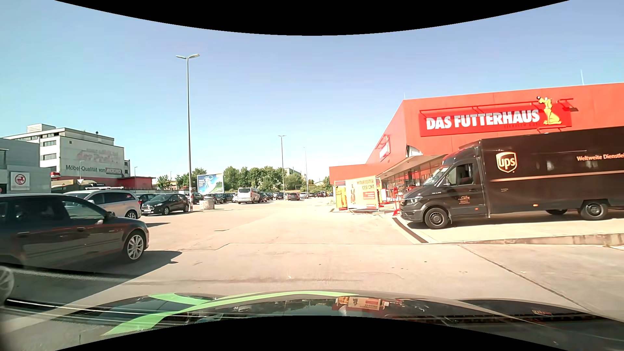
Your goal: Follow the waypoints while adhering to traffic rules and regulations
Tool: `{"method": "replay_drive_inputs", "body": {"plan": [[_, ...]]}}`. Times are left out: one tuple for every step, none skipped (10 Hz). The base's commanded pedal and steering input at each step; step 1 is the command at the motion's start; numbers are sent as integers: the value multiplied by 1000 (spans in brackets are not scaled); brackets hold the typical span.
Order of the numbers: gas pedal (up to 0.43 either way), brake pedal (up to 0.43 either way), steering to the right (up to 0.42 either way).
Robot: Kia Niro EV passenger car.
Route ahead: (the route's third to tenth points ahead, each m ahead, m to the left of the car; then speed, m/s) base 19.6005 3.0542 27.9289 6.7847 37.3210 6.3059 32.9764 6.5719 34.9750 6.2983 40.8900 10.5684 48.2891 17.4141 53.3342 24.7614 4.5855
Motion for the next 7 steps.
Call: {"method": "replay_drive_inputs", "body": {"plan": [[87,0,-37],[87,0,-37],[79,0,-38],[67,0,-37],[39,0,-37],[0,0,-37],[0,0,-37]]}}
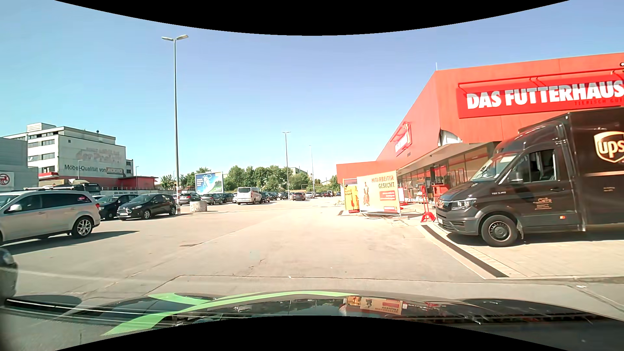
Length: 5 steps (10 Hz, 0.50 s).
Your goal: Follow the waypoints while adhering to traffic rules and regulations
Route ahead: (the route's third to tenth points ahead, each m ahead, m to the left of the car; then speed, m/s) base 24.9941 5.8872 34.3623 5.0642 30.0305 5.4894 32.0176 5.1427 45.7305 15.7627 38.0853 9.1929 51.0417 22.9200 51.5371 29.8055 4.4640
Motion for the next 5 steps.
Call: {"method": "replay_drive_inputs", "body": {"plan": [[0,0,-37],[0,0,-39],[0,0,-39],[0,0,-39],[0,0,-40]]}}
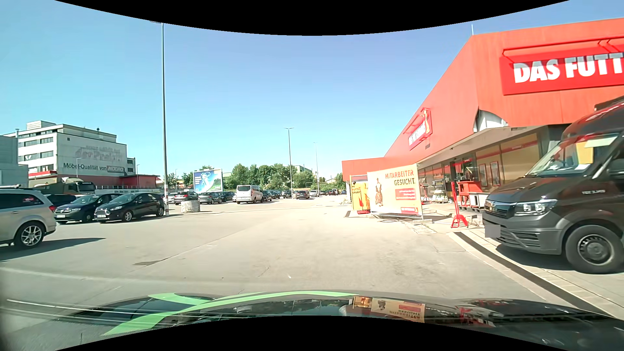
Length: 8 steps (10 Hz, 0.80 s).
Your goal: Follow the waypoints while adhering to traffic rules and regulations
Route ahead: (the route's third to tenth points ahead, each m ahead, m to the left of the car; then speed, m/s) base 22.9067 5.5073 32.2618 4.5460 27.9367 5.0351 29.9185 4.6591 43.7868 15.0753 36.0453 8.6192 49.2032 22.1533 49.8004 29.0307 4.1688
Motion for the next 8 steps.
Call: {"method": "replay_drive_inputs", "body": {"plan": [[0,0,-40],[0,0,-40],[0,0,-40],[0,0,-41],[0,18,-43],[0,24,-45],[0,43,-46],[0,49,-46]]}}
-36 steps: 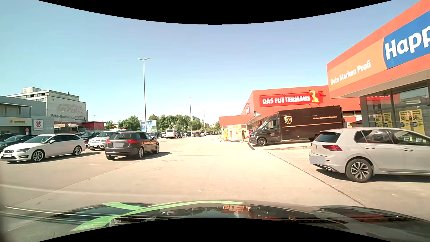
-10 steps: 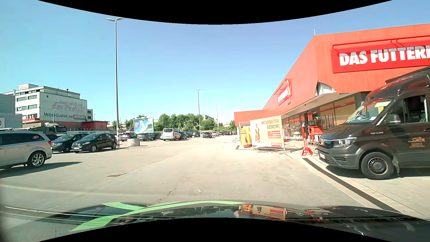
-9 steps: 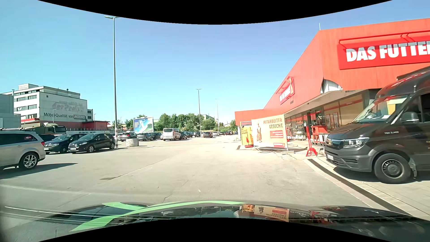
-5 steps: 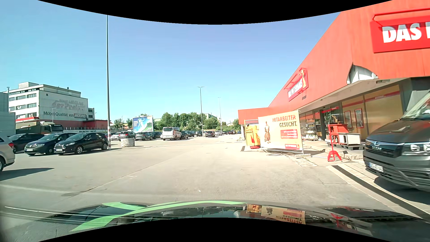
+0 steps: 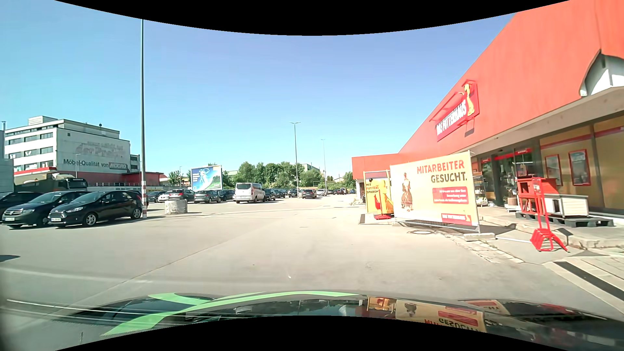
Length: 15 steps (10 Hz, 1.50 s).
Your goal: Follow the waypoints while adhering to traffic rules and regulations
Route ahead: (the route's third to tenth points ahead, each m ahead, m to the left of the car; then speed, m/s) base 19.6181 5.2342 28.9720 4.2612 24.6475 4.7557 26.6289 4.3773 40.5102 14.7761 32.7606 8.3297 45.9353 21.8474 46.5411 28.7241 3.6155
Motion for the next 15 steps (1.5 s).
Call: {"method": "replay_drive_inputs", "body": {"plan": [[0,43,-46],[0,30,-46],[0,24,-47],[0,18,-48],[0,18,-50],[0,18,-50],[0,18,-50],[0,12,-49],[0,6,-50],[0,0,-50],[0,0,-50],[20,0,-50],[39,0,-50],[28,0,-51],[28,0,-53]]}}
